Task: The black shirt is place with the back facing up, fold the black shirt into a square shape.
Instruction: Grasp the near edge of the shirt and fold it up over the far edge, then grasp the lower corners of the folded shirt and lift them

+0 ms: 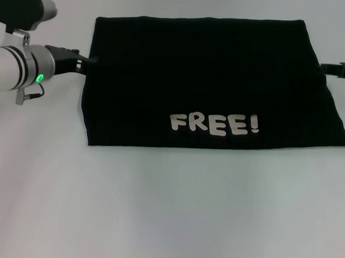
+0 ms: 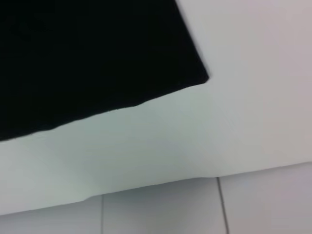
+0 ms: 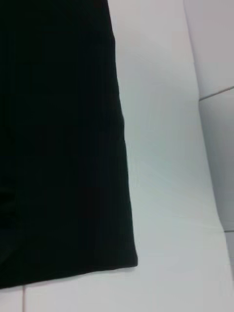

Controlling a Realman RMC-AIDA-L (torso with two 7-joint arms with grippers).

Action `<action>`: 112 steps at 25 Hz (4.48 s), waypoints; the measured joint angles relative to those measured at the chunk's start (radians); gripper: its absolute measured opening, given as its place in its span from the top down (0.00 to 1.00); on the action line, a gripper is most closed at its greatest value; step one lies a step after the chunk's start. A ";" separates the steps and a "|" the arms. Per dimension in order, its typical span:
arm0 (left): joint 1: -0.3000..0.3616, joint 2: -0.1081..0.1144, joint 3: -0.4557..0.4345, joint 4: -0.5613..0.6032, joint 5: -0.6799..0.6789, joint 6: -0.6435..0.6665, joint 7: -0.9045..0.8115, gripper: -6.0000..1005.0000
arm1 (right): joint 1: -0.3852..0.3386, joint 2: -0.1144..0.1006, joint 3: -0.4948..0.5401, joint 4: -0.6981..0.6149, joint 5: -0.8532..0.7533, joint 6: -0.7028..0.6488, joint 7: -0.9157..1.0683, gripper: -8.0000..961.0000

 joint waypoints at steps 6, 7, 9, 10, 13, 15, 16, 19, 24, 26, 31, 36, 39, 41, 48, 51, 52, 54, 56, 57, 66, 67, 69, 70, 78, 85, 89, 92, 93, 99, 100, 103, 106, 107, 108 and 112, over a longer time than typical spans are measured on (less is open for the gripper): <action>0.063 -0.007 0.032 0.145 0.007 0.213 -0.195 0.45 | -0.035 -0.007 0.010 -0.103 0.009 -0.202 -0.001 0.40; 0.088 -0.011 0.041 0.198 0.002 0.309 -0.224 0.41 | -0.041 -0.008 0.010 -0.113 0.012 -0.239 -0.002 0.40; 0.131 -0.022 0.044 0.287 -0.010 0.475 -0.245 0.33 | -0.060 -0.010 0.010 -0.137 0.025 -0.326 -0.005 0.40; 0.150 -0.026 0.044 0.323 -0.018 0.546 -0.247 0.31 | -0.072 -0.012 0.010 -0.149 0.037 -0.373 -0.006 0.40; 0.212 -0.034 0.043 0.411 -0.046 0.724 -0.254 0.24 | -0.107 -0.015 0.012 -0.162 0.092 -0.480 -0.025 0.40; 0.245 -0.033 0.041 0.432 -0.054 0.786 -0.263 0.19 | -0.130 -0.016 0.012 -0.162 0.142 -0.529 -0.048 0.40; 0.260 -0.030 0.040 0.434 -0.055 0.805 -0.271 0.17 | -0.142 -0.016 0.012 -0.162 0.167 -0.548 -0.057 0.40; 0.289 -0.025 0.040 0.426 -0.045 0.823 -0.285 0.14 | -0.167 -0.012 0.008 -0.155 0.205 -0.581 -0.093 0.39; 0.312 -0.023 0.037 0.379 -0.029 0.785 -0.306 0.14 | -0.180 0.011 0.001 -0.153 0.207 -0.629 -0.160 0.39; 0.312 -0.023 0.037 0.366 -0.029 0.771 -0.314 0.14 | -0.180 0.018 0.001 -0.156 0.207 -0.648 -0.175 0.39; 0.296 -0.024 0.046 0.296 -0.029 0.696 -0.339 0.14 | -0.173 0.024 0.002 -0.164 0.209 -0.667 -0.188 0.25; 0.276 -0.028 0.047 0.257 -0.029 0.644 -0.339 0.14 | -0.167 0.024 0.007 -0.165 0.209 -0.667 -0.193 0.18; 0.254 -0.025 0.049 0.214 -0.028 0.599 -0.346 0.14 | -0.165 0.023 0.009 -0.165 0.210 -0.660 -0.193 0.18; 0.244 -0.023 0.057 0.193 -0.026 0.574 -0.350 0.14 | -0.162 0.023 0.009 -0.165 0.210 -0.656 -0.193 0.17; 0.237 -0.025 0.097 0.175 -0.024 0.483 -0.355 0.14 | -0.159 0.028 0.001 -0.163 0.210 -0.622 -0.194 0.17; 0.237 -0.025 0.105 0.174 -0.022 0.471 -0.362 0.14 | -0.160 0.028 0.004 -0.163 0.210 -0.617 -0.193 0.17; 0.237 -0.025 0.108 0.174 -0.020 0.476 -0.363 0.14 | -0.160 0.028 0.004 -0.163 0.210 -0.617 -0.193 0.17; 0.237 -0.024 0.111 0.174 -0.010 0.489 -0.364 0.14 | -0.161 0.028 0.005 -0.165 0.210 -0.617 -0.190 0.17; 0.237 -0.024 0.115 0.173 -0.001 0.506 -0.365 0.14 | -0.161 0.028 0.007 -0.165 0.210 -0.615 -0.190 0.18; 0.237 -0.024 0.118 0.173 0.001 0.513 -0.365 0.14 | -0.161 0.028 0.007 -0.165 0.210 -0.612 -0.190 0.18; 0.238 -0.030 0.137 0.173 0.002 0.518 -0.362 0.14 | -0.160 0.028 0.002 -0.164 0.210 -0.591 -0.192 0.18; 0.238 -0.030 0.138 0.173 0.002 0.518 -0.362 0.14 | -0.160 0.028 0.003 -0.164 0.210 -0.591 -0.193 0.19; 0.237 -0.030 0.139 0.173 0.002 0.518 -0.363 0.14 | -0.159 0.028 0.005 -0.164 0.210 -0.591 -0.193 0.19; 0.237 -0.030 0.139 0.173 0.002 0.518 -0.363 0.15 | -0.159 0.028 0.006 -0.164 0.210 -0.591 -0.193 0.19; 0.237 -0.025 0.137 0.173 0.002 0.503 -0.339 0.21 | -0.168 0.027 0.009 -0.164 0.210 -0.593 -0.192 0.19; 0.235 -0.027 0.159 0.173 0.022 0.483 -0.336 0.48 | -0.174 0.022 0.011 -0.165 0.210 -0.600 -0.190 0.19; 0.235 -0.029 0.163 0.173 0.023 0.467 -0.336 0.65 | -0.174 0.022 0.011 -0.165 0.210 -0.600 -0.188 0.19; 0.234 -0.028 0.162 0.173 0.024 0.465 -0.336 0.77 | -0.175 0.020 0.011 -0.166 0.210 -0.601 -0.186 0.19; 0.234 -0.027 0.162 0.173 0.024 0.465 -0.336 0.81 | -0.175 0.020 0.011 -0.166 0.210 -0.601 -0.186 0.19; 0.234 -0.023 0.162 0.176 0.032 0.471 -0.346 0.99 | -0.175 0.017 0.012 -0.166 0.206 -0.596 -0.181 0.19; 0.234 -0.023 0.161 0.178 0.042 0.475 -0.349 0.99 | -0.175 0.016 0.010 -0.166 0.204 -0.590 -0.174 0.19; 0.234 -0.023 0.159 0.181 0.048 0.479 -0.351 0.99 | -0.181 0.009 0.003 -0.166 0.200 -0.551 -0.140 0.19; 0.242 -0.023 0.153 0.206 0.049 0.513 -0.351 0.99 | -0.188 0.000 0.001 -0.165 0.191 -0.535 -0.128 0.19; 0.242 -0.023 0.153 0.206 0.049 0.513 -0.351 1.00 | -0.189 -0.001 0.001 -0.165 0.184 -0.531 -0.124 0.19; 0.245 -0.023 0.153 0.215 0.049 0.521 -0.351 1.00 | -0.190 -0.001 0.002 -0.165 0.178 -0.529 -0.121 0.19; 0.249 -0.022 0.153 0.222 0.049 0.530 -0.352 0.99 | -0.193 -0.001 0.004 -0.165 0.173 -0.520 -0.120 0.19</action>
